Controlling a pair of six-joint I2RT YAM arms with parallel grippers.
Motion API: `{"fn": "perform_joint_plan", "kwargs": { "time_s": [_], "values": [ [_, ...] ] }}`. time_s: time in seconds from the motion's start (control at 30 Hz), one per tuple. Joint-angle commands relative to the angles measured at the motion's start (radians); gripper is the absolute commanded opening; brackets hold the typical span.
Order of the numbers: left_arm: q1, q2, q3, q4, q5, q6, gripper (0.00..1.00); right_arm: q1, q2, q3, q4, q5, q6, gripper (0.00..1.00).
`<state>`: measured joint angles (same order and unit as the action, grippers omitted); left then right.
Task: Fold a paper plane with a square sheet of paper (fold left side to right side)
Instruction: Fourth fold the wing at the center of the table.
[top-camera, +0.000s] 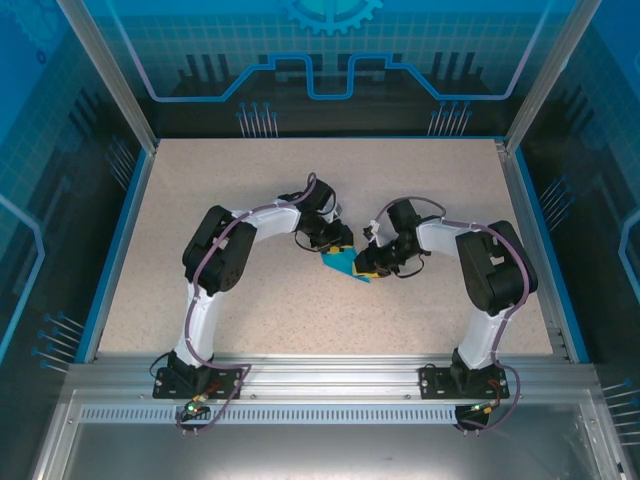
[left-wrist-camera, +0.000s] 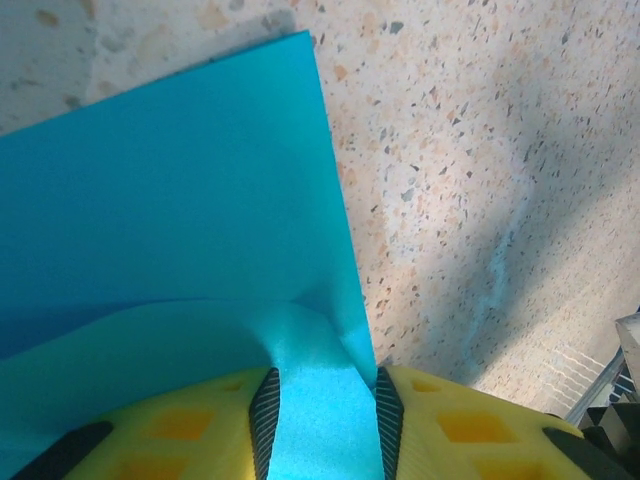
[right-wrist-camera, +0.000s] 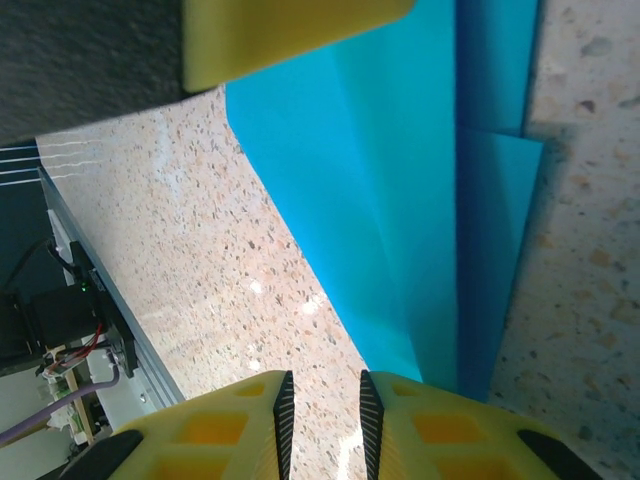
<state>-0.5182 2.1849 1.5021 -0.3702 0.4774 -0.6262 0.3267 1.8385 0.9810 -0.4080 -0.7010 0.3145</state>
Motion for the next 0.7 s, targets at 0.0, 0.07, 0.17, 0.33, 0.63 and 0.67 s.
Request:
{"fn": "perform_joint_plan", "kwargs": {
  "time_s": [0.0, 0.07, 0.17, 0.33, 0.63, 0.67],
  "values": [
    [-0.001, 0.002, -0.002, -0.039, -0.026, 0.016, 0.38, 0.012, 0.014, -0.01, -0.036, 0.016, -0.002, 0.27],
    [-0.002, 0.005, 0.001, -0.04, -0.022, 0.014, 0.4, 0.013, 0.015, -0.013, -0.042, 0.017, -0.003, 0.27],
    [-0.004, 0.006, 0.007, -0.038, -0.015, 0.013, 0.42, 0.013, 0.015, -0.018, -0.043, 0.017, -0.001, 0.27],
    [-0.008, 0.007, 0.018, -0.038, -0.007, 0.011, 0.43, 0.017, 0.015, -0.027, -0.043, 0.002, -0.003, 0.27],
    [-0.008, -0.048, -0.008, -0.033, -0.01, 0.021, 0.47, -0.016, -0.134, -0.026, -0.03, 0.028, -0.004, 0.28],
    [-0.009, -0.058, -0.008, -0.034, -0.009, 0.023, 0.47, -0.028, -0.149, -0.022, -0.033, 0.033, -0.006, 0.3]
  ]
}}
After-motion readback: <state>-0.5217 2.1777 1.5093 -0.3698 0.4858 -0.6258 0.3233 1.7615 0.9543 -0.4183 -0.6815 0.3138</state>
